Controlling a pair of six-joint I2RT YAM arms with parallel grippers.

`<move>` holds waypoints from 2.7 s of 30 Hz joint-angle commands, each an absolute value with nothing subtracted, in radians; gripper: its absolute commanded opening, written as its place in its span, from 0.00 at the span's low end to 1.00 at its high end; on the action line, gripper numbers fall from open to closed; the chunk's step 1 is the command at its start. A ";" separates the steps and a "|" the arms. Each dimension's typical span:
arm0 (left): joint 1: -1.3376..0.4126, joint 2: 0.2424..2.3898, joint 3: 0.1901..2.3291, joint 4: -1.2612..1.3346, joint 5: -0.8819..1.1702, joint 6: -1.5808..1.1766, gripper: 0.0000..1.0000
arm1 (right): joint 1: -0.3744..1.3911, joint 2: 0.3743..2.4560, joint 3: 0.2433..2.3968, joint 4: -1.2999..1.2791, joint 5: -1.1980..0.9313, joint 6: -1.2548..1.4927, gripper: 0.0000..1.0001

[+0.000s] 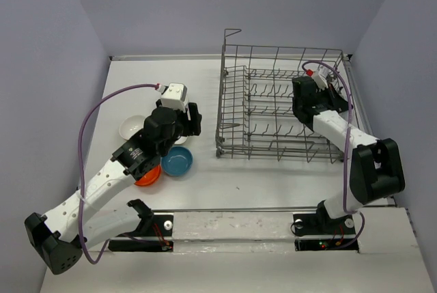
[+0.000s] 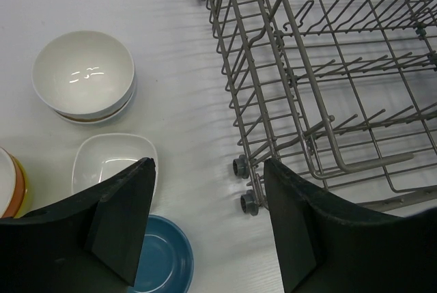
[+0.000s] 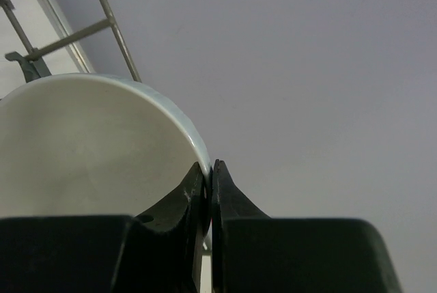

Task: Load the bowls into the dish rack
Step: Insert the bowl into the dish rack.

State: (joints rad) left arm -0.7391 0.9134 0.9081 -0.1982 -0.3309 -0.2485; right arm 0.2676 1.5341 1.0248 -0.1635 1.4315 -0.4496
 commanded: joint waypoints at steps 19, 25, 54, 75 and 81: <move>-0.744 0.896 0.890 -0.155 -0.359 -0.236 0.74 | 0.268 1.393 0.770 0.799 1.325 -1.263 0.01; -0.744 0.900 0.890 -0.155 -0.364 -0.236 0.75 | 0.288 1.476 0.765 0.799 1.333 -1.226 0.01; -0.749 0.913 0.891 -0.156 -0.357 -0.236 0.75 | 0.310 1.598 0.713 0.793 1.354 -1.108 0.01; -0.752 0.919 0.891 -0.155 -0.357 -0.236 0.75 | 0.310 1.655 0.709 0.788 1.379 -1.023 0.23; -0.752 0.920 0.891 -0.155 -0.357 -0.235 0.75 | 0.310 1.658 0.716 0.788 1.384 -1.019 0.37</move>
